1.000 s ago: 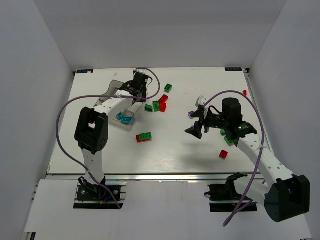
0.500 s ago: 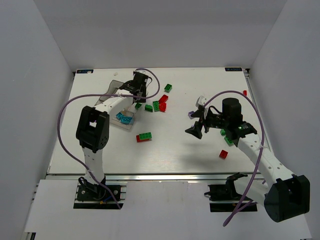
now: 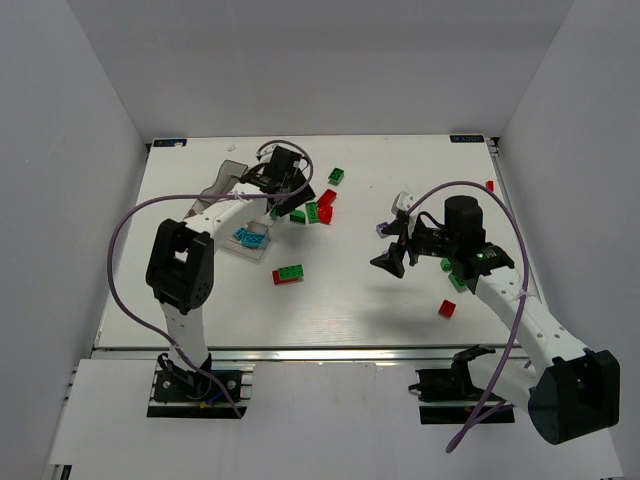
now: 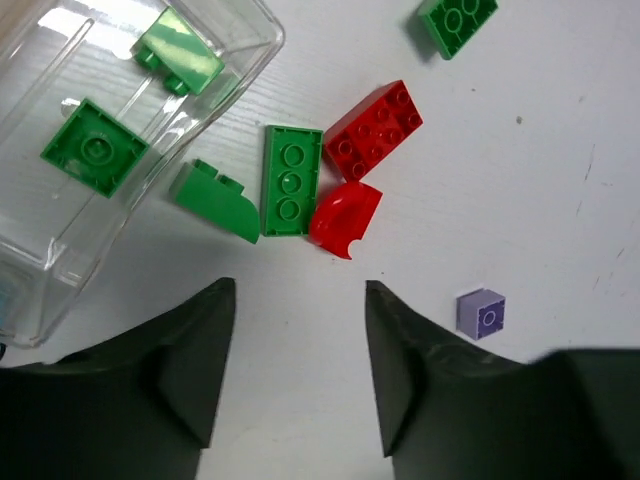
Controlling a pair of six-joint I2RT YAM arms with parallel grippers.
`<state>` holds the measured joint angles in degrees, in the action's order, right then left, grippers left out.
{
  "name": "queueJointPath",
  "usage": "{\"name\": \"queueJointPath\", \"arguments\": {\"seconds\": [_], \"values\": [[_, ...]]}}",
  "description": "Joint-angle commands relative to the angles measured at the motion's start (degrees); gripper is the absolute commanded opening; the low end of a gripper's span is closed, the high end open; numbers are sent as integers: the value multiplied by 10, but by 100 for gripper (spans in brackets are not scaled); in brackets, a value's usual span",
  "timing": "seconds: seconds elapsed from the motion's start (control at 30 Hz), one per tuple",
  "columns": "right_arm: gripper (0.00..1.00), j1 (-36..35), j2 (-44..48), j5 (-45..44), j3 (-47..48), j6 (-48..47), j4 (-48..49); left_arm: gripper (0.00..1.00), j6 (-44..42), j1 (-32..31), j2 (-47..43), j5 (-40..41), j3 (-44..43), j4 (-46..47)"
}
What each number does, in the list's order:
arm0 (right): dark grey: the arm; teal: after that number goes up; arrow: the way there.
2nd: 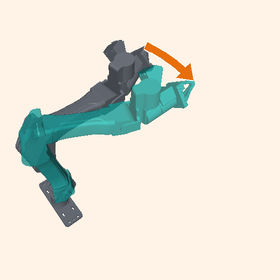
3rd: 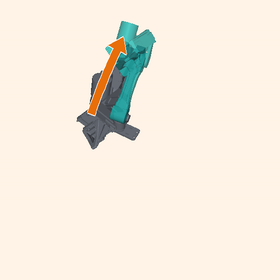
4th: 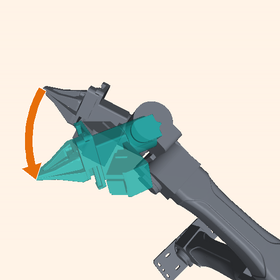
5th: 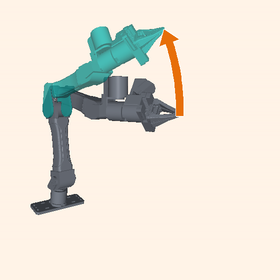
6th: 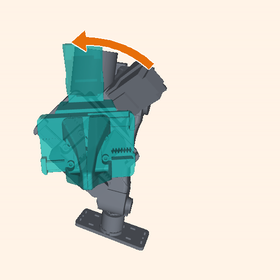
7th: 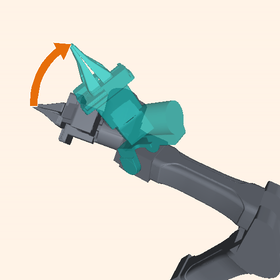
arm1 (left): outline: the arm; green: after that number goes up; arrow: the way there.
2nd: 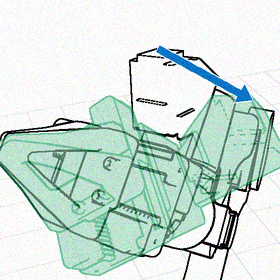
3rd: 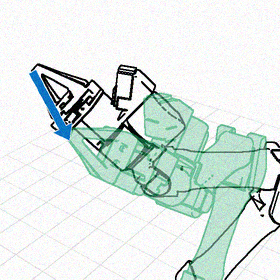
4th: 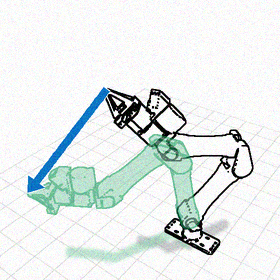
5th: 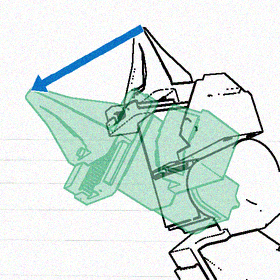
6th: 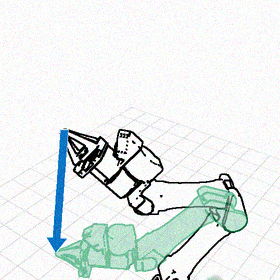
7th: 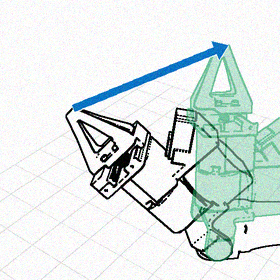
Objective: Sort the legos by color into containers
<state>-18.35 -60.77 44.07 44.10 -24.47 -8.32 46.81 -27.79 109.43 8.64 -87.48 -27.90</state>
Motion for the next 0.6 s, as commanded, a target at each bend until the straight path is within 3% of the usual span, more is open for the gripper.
{"name": "queueJointPath", "arguments": {"seconds": [0.0, 0.03, 0.07, 0.3, 0.57], "values": [[89, 3, 8, 7, -4, -6, 21, 67, 144, -12, -1, 47, -26, -29], [89, 2, 7, 8, -3, -6, 20, 81, 153, -12, 1, 58, -27, -30], [89, 2, 7, 8, -4, -6, 20, 82, 166, -18, 3, 67, -28, -30], [89, 4, 10, 8, -3, -8, 19, 81, 259, -18, 39, 103, -31, -43], [89, 6, 14, 7, -3, -10, 17, 75, 278, -18, 78, 148, -49, -57]]}}
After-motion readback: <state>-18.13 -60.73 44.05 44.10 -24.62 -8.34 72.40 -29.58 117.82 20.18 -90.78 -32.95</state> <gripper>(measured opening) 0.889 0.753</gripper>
